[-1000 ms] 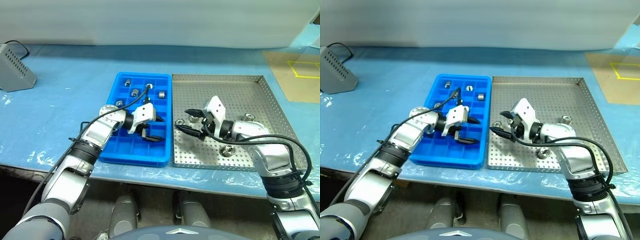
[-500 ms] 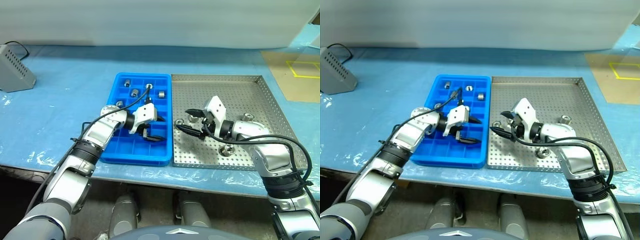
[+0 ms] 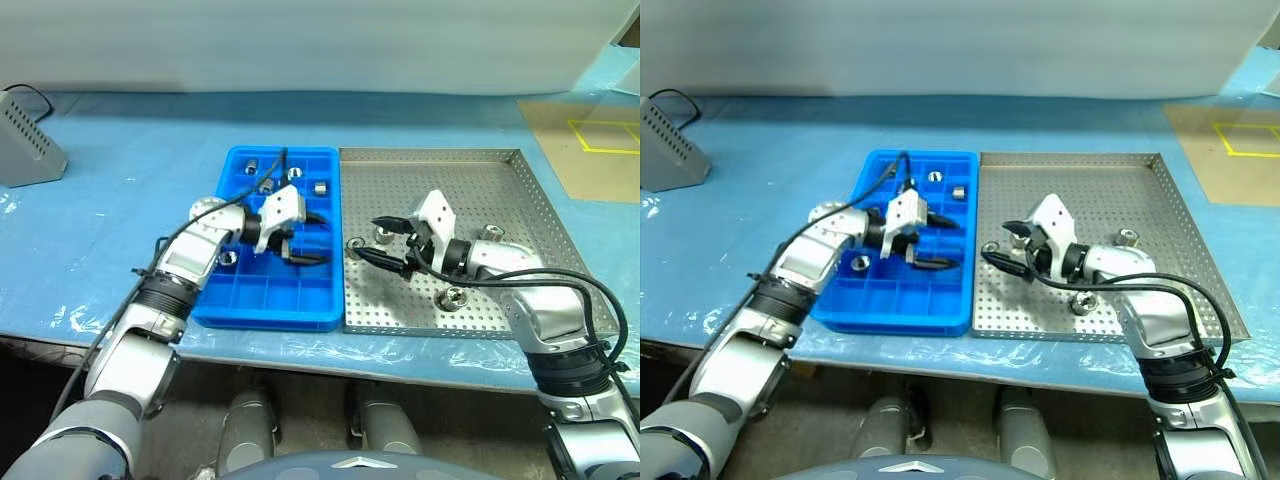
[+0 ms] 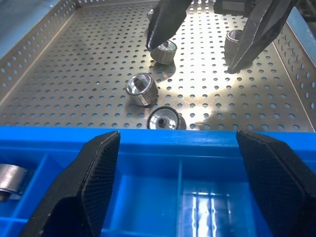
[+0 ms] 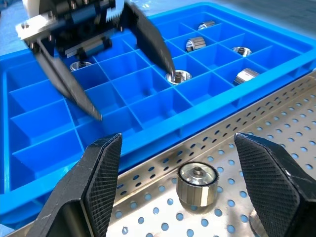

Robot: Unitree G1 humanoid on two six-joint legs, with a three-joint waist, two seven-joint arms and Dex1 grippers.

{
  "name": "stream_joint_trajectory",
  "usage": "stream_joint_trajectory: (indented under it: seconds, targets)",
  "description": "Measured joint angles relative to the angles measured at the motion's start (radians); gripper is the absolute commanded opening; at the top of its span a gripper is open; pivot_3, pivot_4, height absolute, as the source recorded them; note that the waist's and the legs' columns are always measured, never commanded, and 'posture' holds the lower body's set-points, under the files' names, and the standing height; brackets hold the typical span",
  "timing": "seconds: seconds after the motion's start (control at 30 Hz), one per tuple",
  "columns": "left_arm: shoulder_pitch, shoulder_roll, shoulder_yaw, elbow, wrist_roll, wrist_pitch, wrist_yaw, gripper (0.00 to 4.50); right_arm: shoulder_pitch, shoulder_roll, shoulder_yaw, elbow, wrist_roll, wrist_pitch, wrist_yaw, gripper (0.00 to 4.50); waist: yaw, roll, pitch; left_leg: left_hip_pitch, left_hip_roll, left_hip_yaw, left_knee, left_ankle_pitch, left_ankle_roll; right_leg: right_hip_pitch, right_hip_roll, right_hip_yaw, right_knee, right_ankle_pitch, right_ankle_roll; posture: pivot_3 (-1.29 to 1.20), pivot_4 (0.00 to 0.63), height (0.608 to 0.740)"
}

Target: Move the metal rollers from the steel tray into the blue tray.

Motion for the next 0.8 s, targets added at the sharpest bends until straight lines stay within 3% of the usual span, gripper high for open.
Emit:
stream_joint_trajectory:
  seconds: [0.13, 0.3, 0.47, 0.63, 0.8]
  targets:
    - [-0.033, -0.01, 0.003, 0.056, -0.002, -0.013, -0.028, 4.02, 0.0, -0.013, -0.002, 0.002, 0.0, -0.001, 0.004, 3.73, 0.001, 0.0, 0.0, 0.0, 0.0, 0.0, 0.0, 0.0, 0.0, 0.0, 0.0, 0.0, 0.0, 0.0, 0.0, -0.4, 0.15, 0.74]
    - [-0.168, -0.113, 0.004, 0.196, 0.026, -0.054, 0.05, 4.02, 0.0, -0.039, -0.052, 0.009, 0.005, -0.001, 0.001, 3.73, 0.003, 0.0, 0.0, -0.002, -0.002, 0.0, 0.002, -0.001, 0.002, 0.0, -0.001, 0.0, 0.0, 0.0, 0.0, -0.44, 0.15, 0.74]
    - [-0.249, -0.196, -0.013, 0.246, 0.022, -0.084, -0.011, 4.02, 0.046, -0.095, -0.165, 0.009, 0.015, -0.001, -0.012, 3.73, -0.001, 0.0, 0.0, -0.001, -0.001, 0.0, 0.0, 0.001, 0.005, 0.0, 0.0, 0.0, -0.002, 0.0, 0.0, -0.49, 0.15, 0.74]
    - [-0.249, -0.284, -0.067, 0.249, 0.022, -0.101, -0.1, 4.02, 0.131, -0.14, -0.322, 0.004, 0.044, 0.012, -0.036, 3.73, -0.011, 0.0, 0.0, -0.002, -0.001, 0.001, 0.001, 0.0, 0.006, 0.0, 0.0, 0.0, -0.003, 0.0, 0.001, -0.6, 0.15, 0.74]
    - [-0.254, -0.4, -0.121, 0.369, 0.054, -0.16, -0.122, 4.02, 0.341, -0.176, -0.473, -0.127, 0.091, 0.076, -0.041, 3.73, -0.036, 0.001, -0.001, -0.003, -0.002, 0.001, 0.002, -0.002, 0.009, 0.001, 0.0, -0.001, -0.006, -0.001, 0.003, -0.68, 0.15, 0.74]
